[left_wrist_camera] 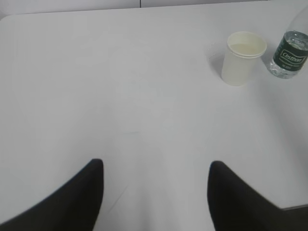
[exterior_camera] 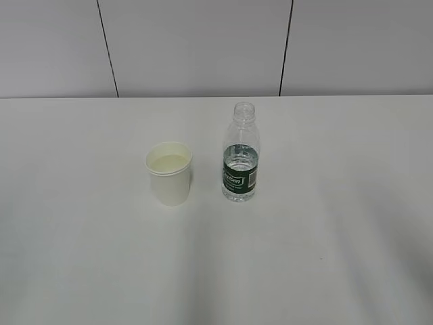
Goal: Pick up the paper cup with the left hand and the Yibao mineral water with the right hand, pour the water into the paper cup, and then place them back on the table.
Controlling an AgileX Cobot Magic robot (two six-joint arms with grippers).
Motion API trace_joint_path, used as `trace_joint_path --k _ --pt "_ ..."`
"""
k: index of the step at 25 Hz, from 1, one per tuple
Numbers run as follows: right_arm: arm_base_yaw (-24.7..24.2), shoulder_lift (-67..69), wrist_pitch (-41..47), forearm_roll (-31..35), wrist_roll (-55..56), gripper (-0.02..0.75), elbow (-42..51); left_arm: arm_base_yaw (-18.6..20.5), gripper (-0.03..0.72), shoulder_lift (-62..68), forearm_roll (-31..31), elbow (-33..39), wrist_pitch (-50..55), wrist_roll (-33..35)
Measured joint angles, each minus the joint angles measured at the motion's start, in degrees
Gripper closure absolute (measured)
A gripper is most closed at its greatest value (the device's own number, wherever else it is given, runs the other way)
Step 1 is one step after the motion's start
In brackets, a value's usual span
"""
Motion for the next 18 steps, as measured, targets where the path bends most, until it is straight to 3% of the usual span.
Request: trace_joint_path --k 10,14,18 --pt "0.00 0.00 0.46 1.30 -2.96 0.146 0.00 0.00 0.222 0.00 0.00 0.00 0.00 0.00" --pt "0.00 0.00 1.90 16.37 -20.70 0.146 0.00 0.00 0.222 0.00 -0.04 0.00 0.00 0.00" --pt "0.00 0.00 13.89 42.02 -45.54 0.146 0.00 0.00 0.222 0.00 -0.04 0.00 0.00 0.00"
